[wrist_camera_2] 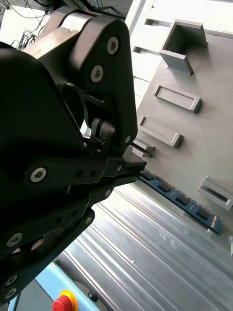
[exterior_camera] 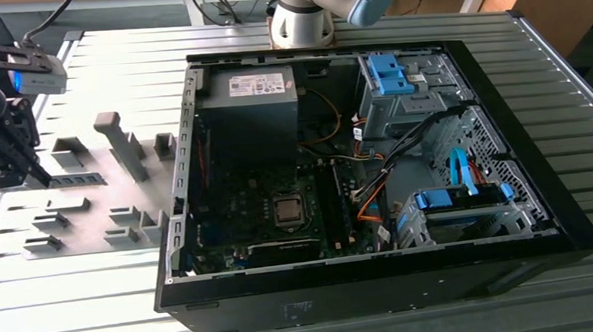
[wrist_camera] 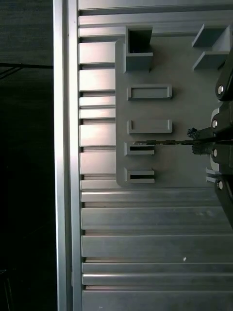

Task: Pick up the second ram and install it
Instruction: 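Pick up the second ram and move it above second insertion slot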

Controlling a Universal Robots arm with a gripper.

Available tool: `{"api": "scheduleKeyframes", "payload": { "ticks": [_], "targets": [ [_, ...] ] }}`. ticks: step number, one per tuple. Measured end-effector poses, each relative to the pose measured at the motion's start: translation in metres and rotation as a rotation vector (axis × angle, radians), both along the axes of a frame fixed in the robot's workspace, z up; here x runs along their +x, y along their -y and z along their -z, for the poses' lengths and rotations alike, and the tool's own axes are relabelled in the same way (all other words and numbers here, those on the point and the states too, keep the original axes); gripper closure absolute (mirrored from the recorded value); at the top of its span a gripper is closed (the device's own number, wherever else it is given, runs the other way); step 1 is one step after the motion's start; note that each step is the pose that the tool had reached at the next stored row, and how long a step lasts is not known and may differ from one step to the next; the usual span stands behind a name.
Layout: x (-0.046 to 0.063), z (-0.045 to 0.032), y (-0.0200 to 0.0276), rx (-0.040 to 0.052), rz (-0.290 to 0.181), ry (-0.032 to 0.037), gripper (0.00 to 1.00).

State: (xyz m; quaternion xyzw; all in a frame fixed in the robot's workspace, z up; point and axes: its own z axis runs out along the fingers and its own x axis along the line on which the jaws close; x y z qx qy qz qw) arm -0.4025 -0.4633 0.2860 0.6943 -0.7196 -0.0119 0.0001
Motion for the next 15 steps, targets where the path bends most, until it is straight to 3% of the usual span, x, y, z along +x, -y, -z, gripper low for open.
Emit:
{"api": "scheduleKeyframes", "payload": {
  "ticks": [15],
  "targets": [
    [0.0, -0.007, 0.0, 0.0, 0.0, 0.0, 0.86]
  ]
}}
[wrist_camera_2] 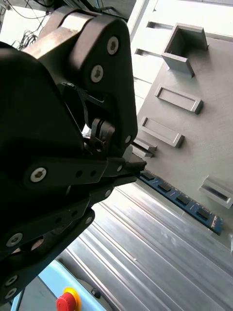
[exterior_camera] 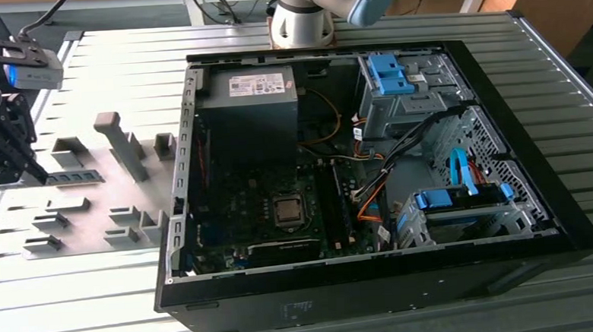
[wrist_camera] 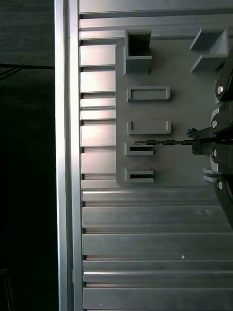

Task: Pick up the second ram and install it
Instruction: 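Pick up the second ram and move it above second insertion slot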

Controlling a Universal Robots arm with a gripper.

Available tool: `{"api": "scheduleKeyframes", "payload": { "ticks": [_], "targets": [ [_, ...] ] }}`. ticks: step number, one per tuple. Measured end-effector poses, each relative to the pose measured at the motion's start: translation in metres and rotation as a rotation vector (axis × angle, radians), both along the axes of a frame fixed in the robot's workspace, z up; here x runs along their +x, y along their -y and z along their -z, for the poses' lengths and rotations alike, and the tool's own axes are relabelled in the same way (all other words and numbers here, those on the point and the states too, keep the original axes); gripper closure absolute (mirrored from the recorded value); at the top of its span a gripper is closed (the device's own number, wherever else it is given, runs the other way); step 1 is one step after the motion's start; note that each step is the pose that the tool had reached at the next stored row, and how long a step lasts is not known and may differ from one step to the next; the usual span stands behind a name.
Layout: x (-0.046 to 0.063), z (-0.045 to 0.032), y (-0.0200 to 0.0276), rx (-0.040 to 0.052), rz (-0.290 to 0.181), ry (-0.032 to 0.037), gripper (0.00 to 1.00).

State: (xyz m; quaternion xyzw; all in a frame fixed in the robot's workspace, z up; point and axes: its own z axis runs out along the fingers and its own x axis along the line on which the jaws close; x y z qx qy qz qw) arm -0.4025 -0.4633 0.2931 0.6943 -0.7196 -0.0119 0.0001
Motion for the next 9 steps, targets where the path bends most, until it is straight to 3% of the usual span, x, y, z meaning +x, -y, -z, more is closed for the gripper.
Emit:
{"api": "scheduleKeyframes", "payload": {
  "ticks": [9],
  "targets": [
    [0.0, -0.0073, 0.0, 0.0001, 0.0, 0.0001, 0.86]
  ]
}}
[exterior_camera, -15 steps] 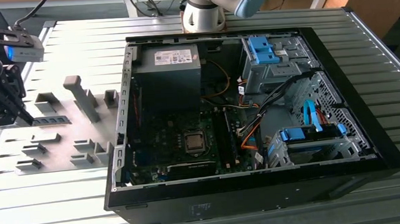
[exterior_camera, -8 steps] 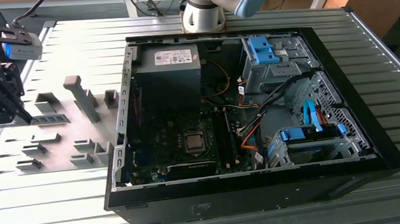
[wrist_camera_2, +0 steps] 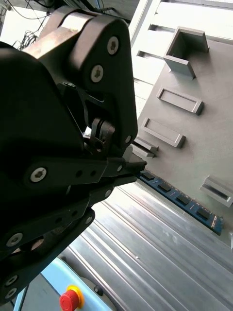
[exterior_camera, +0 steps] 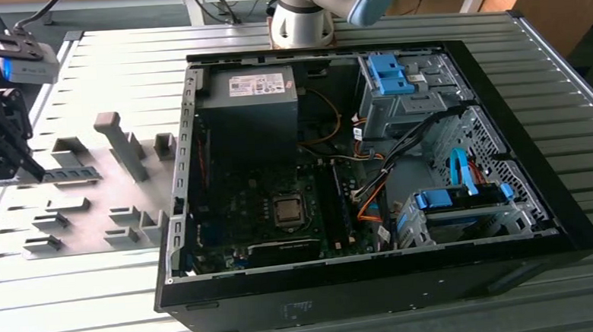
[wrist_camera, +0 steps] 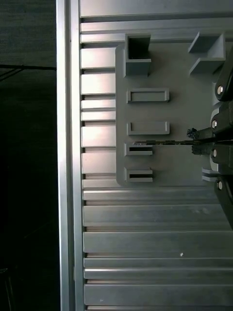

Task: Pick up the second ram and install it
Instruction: 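Pick up the second ram and move it above second insertion slot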

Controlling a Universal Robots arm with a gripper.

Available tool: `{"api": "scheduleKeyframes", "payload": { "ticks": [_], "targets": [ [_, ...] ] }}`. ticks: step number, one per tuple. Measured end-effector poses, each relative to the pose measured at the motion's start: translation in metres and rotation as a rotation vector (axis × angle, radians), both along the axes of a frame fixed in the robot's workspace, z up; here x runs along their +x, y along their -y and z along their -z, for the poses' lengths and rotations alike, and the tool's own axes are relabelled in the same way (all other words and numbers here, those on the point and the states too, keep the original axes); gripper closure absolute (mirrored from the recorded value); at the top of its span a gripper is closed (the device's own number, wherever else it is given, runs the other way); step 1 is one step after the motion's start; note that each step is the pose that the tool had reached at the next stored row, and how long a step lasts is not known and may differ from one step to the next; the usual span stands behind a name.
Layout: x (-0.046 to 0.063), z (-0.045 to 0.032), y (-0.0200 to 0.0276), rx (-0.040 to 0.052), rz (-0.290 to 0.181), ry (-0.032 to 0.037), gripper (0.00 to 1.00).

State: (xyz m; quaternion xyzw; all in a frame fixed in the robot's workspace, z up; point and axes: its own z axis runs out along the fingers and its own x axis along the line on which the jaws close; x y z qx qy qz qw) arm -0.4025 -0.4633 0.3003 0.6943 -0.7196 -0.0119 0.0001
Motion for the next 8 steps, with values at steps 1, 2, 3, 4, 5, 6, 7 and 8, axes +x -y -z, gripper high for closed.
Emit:
{"api": "scheduleKeyframes", "payload": {
  "ticks": [1, 2, 3, 4, 5, 6, 7, 8],
  "targets": [
    [0.0, -0.0003, 0.0, 0.0001, 0.0, 0.0001, 0.86],
    [0.0, -0.0008, 0.0, 0.0, 0.0, 0.0, 0.86],
    [0.0, -0.0013, 0.0, -0.0001, 0.0, -0.0001, 0.86],
    [0.0, -0.0019, 0.0, -0.0001, 0.0, -0.0002, 0.86],
    [0.0, -0.0026, 0.0, -0.0001, 0.0, -0.0001, 0.86],
    [0.0, -0.0031, 0.0, -0.0001, 0.0, -0.0001, 0.86],
    [0.0, -0.0036, 0.0, 0.0, 0.0, 0.0, 0.86],
    [0.0, -0.0038, 0.0, 0.0001, 0.0, 0.0001, 0.86]
  ]
}}
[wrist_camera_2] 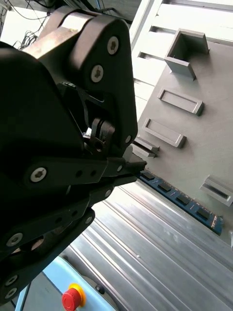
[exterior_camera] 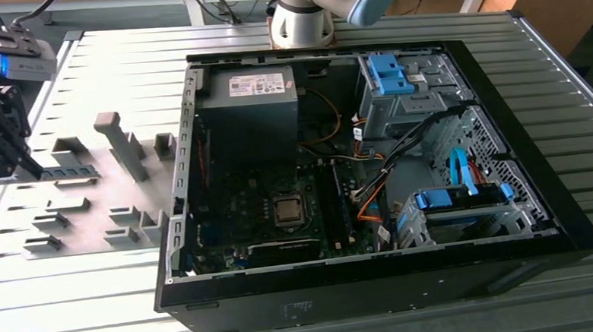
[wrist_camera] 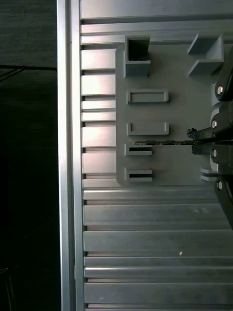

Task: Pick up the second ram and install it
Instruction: 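Pick up the second ram and move it above second insertion slot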

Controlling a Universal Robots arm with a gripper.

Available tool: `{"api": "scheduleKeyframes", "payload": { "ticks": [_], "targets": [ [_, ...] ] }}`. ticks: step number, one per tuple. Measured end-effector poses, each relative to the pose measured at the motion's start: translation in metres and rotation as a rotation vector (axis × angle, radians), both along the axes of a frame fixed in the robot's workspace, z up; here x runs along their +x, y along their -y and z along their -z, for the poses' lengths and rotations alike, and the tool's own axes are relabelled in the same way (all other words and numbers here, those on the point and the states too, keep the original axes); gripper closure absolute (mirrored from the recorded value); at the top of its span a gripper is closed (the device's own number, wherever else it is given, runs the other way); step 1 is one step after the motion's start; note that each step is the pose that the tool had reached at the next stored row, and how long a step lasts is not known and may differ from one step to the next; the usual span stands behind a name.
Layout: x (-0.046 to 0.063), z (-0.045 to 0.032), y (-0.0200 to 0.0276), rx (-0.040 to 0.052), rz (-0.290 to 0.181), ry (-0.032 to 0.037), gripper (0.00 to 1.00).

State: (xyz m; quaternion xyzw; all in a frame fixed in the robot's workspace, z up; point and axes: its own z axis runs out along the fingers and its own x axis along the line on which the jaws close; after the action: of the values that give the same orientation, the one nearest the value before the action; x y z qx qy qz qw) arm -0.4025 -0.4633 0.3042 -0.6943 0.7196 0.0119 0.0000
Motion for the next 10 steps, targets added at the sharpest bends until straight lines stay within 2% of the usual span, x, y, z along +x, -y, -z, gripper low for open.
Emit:
{"api": "scheduleKeyframes", "payload": {
  "ticks": [10],
  "targets": [
    [0.0, -0.0026, 0.0, -0.0003, 0.0, -0.0004, 0.86]
  ]
}}
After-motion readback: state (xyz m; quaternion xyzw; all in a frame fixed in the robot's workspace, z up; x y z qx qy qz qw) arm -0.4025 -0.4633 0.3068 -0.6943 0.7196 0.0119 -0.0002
